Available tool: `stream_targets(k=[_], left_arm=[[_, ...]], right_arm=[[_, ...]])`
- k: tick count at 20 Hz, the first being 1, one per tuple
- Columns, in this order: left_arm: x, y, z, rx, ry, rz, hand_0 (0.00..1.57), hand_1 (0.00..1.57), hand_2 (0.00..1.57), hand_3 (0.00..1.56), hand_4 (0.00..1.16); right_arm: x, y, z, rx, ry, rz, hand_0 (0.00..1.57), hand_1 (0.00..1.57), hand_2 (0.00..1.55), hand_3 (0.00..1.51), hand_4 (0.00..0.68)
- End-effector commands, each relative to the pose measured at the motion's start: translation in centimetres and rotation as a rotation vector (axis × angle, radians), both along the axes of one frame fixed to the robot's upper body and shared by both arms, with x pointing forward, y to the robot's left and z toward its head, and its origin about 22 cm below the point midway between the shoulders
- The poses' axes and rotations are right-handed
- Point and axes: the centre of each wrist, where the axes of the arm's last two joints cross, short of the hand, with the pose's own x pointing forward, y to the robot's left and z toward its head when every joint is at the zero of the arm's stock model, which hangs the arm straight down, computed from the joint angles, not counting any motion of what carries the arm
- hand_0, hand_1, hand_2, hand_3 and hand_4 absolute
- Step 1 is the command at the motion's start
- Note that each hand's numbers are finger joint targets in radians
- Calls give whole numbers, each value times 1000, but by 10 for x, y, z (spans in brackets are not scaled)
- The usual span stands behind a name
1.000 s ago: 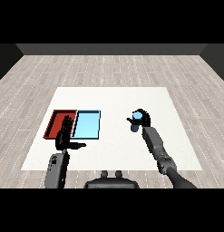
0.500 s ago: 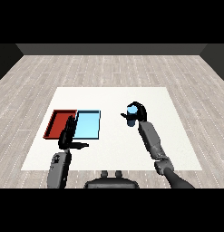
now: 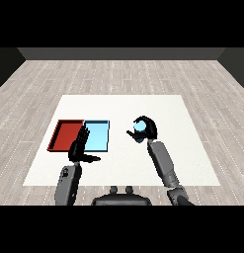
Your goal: Pick the blue can and put it in the blue box
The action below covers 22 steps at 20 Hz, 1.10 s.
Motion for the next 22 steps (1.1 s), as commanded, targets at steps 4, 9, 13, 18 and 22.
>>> stream_targets(k=[4, 9, 13, 18, 22], left_arm=[[-4, -32, 24, -79, 57, -79, 0, 0, 0, 0, 0], [18, -66, 8, -31, 98, -128, 0, 0, 0, 0, 0], [21, -69, -11, 15, 102, -97, 0, 0, 0, 0, 0], [30, -92, -13, 33, 107, -117, 0, 0, 0, 0, 0], [30, -101, -16, 67, 118, -119, 0, 0, 0, 0, 0]], right_arm=[[-24, 26, 13, 13, 3, 23, 1493, 1493, 1468, 1443, 631], [-30, 27, 7, 8, -27, 55, 1437, 1437, 1462, 1435, 620], [-31, 15, 6, -7, -28, 62, 1450, 1450, 1467, 1435, 615], [-27, 22, 16, -27, -34, 104, 1442, 1442, 1451, 1432, 606], [-26, 47, 27, -26, -32, 103, 1433, 1433, 1455, 1424, 617]])
